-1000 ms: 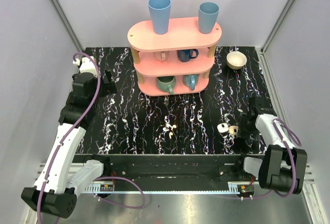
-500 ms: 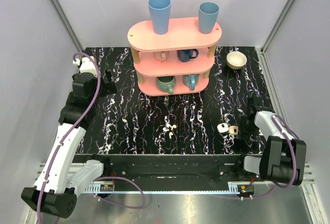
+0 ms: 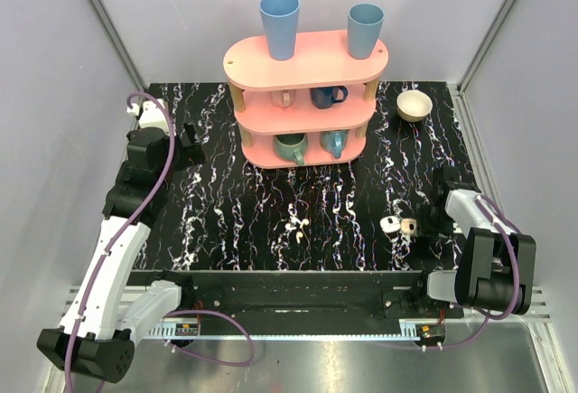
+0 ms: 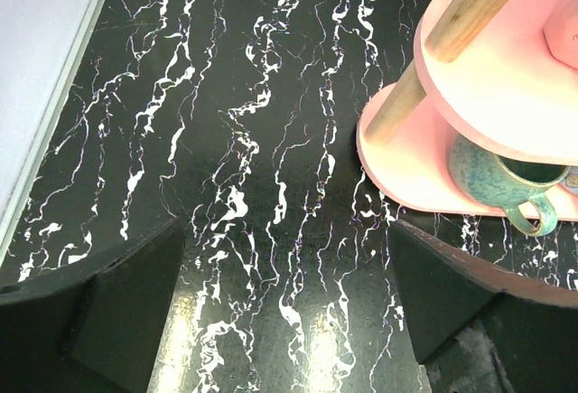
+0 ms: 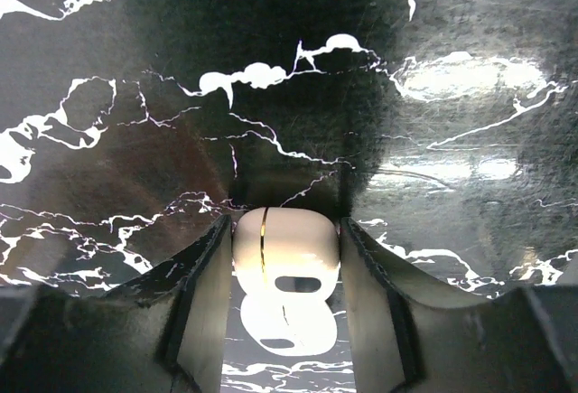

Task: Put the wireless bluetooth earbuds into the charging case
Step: Pick up the charging case from the center of the board, then pass from the right arm to the left

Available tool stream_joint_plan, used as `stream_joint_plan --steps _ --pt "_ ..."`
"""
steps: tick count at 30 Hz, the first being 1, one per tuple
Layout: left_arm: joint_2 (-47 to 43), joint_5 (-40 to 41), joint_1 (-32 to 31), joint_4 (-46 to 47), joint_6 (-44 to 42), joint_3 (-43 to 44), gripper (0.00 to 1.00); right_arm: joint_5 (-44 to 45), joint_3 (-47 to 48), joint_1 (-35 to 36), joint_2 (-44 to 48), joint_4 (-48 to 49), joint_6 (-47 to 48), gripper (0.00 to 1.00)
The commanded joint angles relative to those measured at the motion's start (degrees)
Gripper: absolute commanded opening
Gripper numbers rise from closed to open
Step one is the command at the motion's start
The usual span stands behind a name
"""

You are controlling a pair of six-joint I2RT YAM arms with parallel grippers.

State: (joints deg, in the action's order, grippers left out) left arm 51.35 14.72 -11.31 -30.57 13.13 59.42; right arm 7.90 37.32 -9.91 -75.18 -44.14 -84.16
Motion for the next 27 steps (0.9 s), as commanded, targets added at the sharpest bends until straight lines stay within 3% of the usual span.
stream_joint_plan --steps 1,3,4,11,15,19,23,27 --pt "-1.5 -1.0 0.0 1.4 3.3 1.0 0.99 0.8 0.6 -0.3 -0.4 0.2 0.5 0.47" --pt "-1.4 -4.8 0.1 2.2 3.8 0.7 0.99 0.9 0.7 -0.3 -0.5 0.2 0.9 0.44" --pt "-1.4 -6.5 0.1 2.4 3.4 0.8 0.99 0.8 0.9 -0.3 -0.6 0.2 1.1 0.35" --pt "-2.2 -16.4 0.1 3.8 0.3 0.2 0.99 0.8 1.4 -0.3 1.9 1.3 5.7 0.16" --pt "-2.8 -28.3 0.1 5.3 -0.5 -0.4 0.99 1.3 0.2 -0.3 11.9 5.4 9.7 0.12" --pt "-3.5 -33.9 0.1 7.8 -0.6 -0.7 0.99 3.3 -0.3 -0.3 20.6 7.5 11.2 0.04" --pt "-3.5 -41.0 -1.5 13.5 3.5 -2.8 0.99 -6.4 -0.9 -0.3 24.1 13.5 13.2 0.0" --pt "-4.1 -39.3 -6.9 22.7 6.8 -6.2 0.99 -15.0 -1.0 -0.2 24.8 18.7 12.4 0.0"
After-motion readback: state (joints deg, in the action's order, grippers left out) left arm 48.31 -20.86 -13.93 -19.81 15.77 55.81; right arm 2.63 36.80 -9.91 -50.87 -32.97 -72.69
